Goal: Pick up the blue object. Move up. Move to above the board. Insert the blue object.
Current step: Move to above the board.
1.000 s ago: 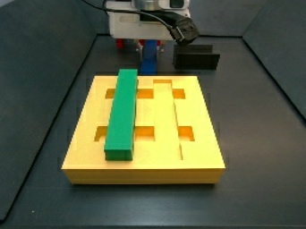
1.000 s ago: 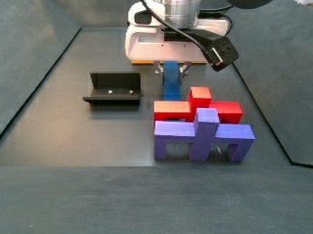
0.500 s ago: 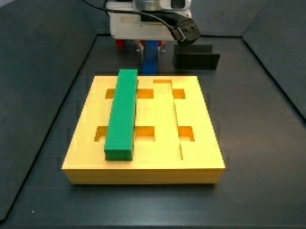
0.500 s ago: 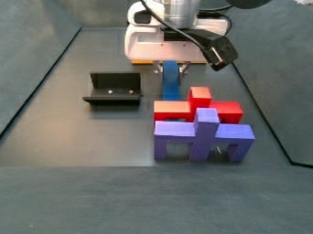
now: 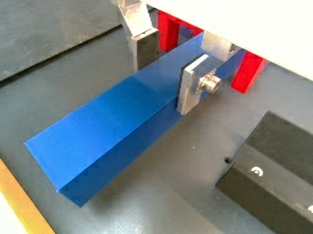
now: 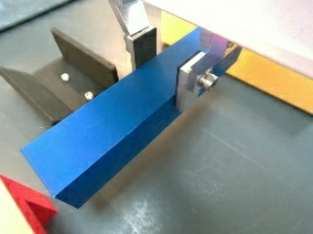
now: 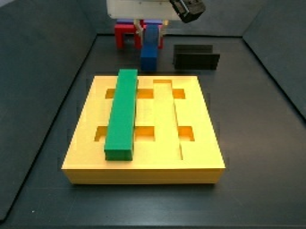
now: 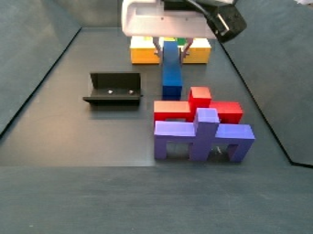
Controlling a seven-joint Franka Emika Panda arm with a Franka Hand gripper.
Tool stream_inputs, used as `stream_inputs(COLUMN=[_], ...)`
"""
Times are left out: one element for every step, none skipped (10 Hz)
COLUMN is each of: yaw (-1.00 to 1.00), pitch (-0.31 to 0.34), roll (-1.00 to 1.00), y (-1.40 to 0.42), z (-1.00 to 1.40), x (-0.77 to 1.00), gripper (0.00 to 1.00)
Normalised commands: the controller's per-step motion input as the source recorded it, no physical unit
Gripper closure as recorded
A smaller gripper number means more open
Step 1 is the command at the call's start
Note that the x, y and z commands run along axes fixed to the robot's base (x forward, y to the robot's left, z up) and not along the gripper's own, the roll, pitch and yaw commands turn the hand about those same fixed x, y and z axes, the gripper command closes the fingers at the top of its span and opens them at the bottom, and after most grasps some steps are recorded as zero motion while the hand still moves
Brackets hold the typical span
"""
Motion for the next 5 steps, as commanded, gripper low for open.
stream_inputs(yaw=[-0.01,-0.01,-0.01,-0.01,-0.01], pitch=[0.025,0.036,0.013,0.039,0.058], roll=[0.0,0.0,-0.01,-0.02,-0.02], y=[-0.01,-0.01,0.0,-0.01,-0.01], z=[1.4,1.4,1.4,1.4,1.4], x=[0.0,-0.02,0.01,0.03,0.03], gripper=[1.0,1.0,1.0,1.0,1.0])
